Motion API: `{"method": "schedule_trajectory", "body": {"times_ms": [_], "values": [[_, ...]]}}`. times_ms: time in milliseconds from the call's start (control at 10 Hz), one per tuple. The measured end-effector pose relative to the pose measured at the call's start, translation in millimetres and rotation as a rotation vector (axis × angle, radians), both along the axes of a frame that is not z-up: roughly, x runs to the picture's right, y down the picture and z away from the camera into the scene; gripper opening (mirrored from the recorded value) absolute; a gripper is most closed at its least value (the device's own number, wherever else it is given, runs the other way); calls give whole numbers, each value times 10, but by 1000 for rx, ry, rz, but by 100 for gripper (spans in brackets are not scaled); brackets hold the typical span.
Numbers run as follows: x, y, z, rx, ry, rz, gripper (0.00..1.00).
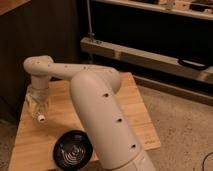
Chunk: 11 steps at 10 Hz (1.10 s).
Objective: Place the bottle in the ceramic bowl
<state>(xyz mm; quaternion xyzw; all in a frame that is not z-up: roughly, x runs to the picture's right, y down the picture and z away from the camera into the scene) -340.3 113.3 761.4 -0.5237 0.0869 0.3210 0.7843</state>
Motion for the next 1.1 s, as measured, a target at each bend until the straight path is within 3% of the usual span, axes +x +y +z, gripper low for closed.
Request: {"method": "schedule_trajectory", "body": {"times_ms": [200,500,900,1100], "values": [[322,22,-170,-23,0,23,0],[543,-4,-385,-36,-22,49,0],[759,23,-504,-87,-76,63,0],[969,64,-526,-107,-68,72,0]]}}
